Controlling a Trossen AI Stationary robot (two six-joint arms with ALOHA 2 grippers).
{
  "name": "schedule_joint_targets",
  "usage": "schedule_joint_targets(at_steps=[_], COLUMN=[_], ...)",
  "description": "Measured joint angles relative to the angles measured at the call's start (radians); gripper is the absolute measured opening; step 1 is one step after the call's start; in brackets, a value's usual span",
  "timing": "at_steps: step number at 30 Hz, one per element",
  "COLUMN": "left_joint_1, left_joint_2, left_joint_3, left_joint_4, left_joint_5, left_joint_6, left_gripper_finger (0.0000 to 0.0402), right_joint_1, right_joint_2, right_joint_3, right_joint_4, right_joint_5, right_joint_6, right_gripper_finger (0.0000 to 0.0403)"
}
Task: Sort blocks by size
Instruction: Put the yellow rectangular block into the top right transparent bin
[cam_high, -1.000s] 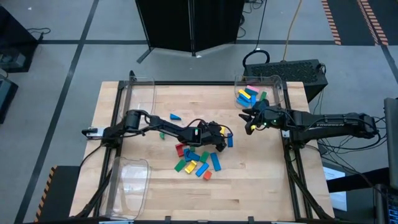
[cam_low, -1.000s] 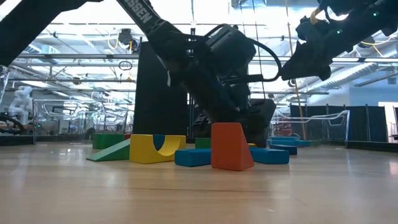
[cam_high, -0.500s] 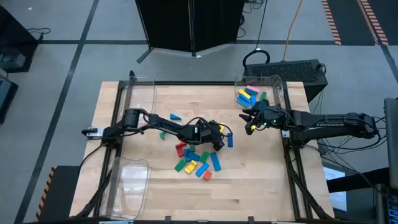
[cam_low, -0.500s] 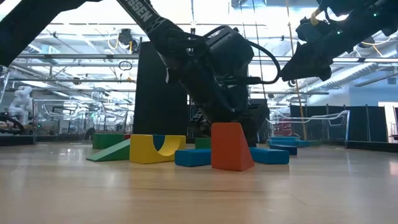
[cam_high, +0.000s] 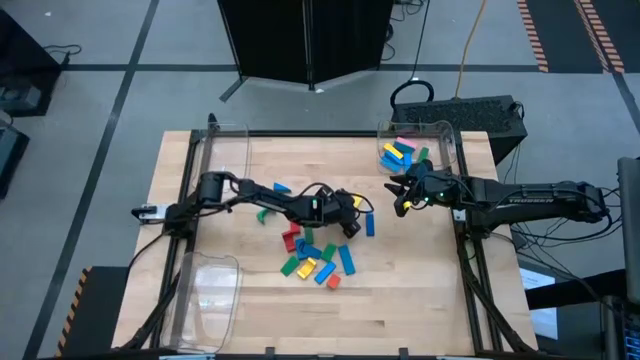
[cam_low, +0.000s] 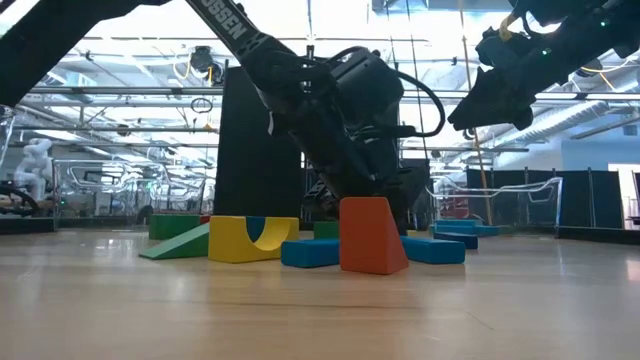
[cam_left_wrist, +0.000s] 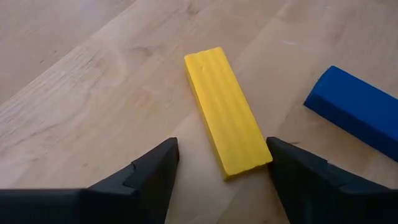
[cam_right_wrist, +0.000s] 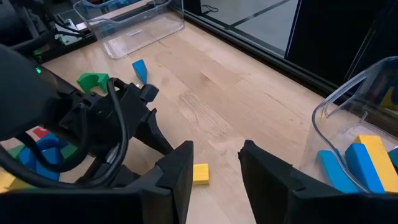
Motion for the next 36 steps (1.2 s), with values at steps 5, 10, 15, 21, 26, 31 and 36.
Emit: schedule_joint_targets(at_steps=[5,10,15,21,26,31,36], left_joint_1=[0.007,0.009,0.011,0.011,0.007,-0.012,-0.034], left_joint_2=[0.000,0.000,0.000,-0.007,-0.056,-0.127,-0.234], left_joint_3=[0.000,0.000,0.000,0.000,-0.001,-0.003,-0.047], left_joint_4=[0.000,0.001,0.003,-0.015,-0.143,-0.221,-0.223], left_joint_5=[0.010,0.011,0.020,0.039,0.069,0.073,0.071], left_joint_6=[-0.001,-0.001,-0.001,0.006,0.030,0.069,0.118], left_gripper_finger=[0.0210,0.0170,0.0128,0.0102,0.0102,0.0103,0.0103], right_joint_1=[0.000,0.000,0.000,0.000,0.000,0.002,0.022], right_joint_2=[0.000,0.000,0.000,0.000,0.000,0.000,0.000], right_joint_3=[0.000,0.000,0.000,0.000,0.000,0.001,0.001], right_joint_4=[0.000,0.000,0.000,0.000,0.000,0.002,-0.015], right_joint_5=[0.000,0.000,0.000,0.000,0.000,0.000,-0.008], right_joint_6=[0.000,0.000,0.000,0.000,0.000,0.001,-0.087], right_gripper_finger=[0.0127,0.0127,0.0127,0.0127,0.0127,0.0127,0.0127])
